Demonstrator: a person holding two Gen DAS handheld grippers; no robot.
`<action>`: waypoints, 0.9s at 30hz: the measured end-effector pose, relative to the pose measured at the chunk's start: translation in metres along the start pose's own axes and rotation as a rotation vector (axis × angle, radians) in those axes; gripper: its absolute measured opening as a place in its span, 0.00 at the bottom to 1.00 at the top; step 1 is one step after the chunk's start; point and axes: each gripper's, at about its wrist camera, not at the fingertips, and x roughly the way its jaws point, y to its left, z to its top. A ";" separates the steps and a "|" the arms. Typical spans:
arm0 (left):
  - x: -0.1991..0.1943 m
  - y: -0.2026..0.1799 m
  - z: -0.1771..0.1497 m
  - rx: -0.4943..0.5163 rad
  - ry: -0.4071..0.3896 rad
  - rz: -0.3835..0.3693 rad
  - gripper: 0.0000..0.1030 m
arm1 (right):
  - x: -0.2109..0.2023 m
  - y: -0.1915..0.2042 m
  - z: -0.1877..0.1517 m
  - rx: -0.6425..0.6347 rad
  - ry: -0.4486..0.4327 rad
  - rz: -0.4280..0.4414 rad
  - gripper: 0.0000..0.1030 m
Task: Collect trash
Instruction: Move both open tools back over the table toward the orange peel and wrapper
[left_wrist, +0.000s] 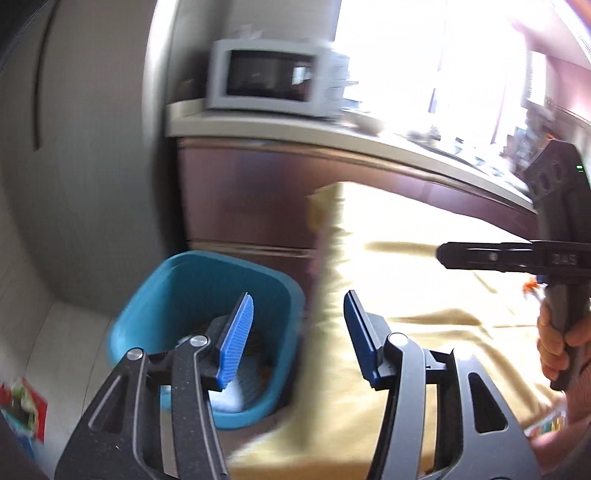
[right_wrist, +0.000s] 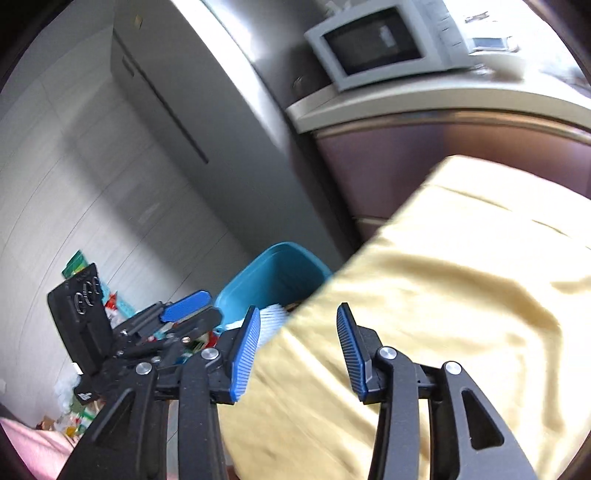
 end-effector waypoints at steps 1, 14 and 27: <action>-0.003 -0.010 0.001 0.018 -0.001 -0.021 0.50 | -0.013 -0.008 -0.004 0.010 -0.016 -0.018 0.41; 0.037 -0.197 0.008 0.247 0.090 -0.360 0.52 | -0.172 -0.124 -0.066 0.220 -0.245 -0.343 0.49; 0.117 -0.354 0.011 0.400 0.248 -0.504 0.52 | -0.262 -0.248 -0.102 0.479 -0.376 -0.606 0.57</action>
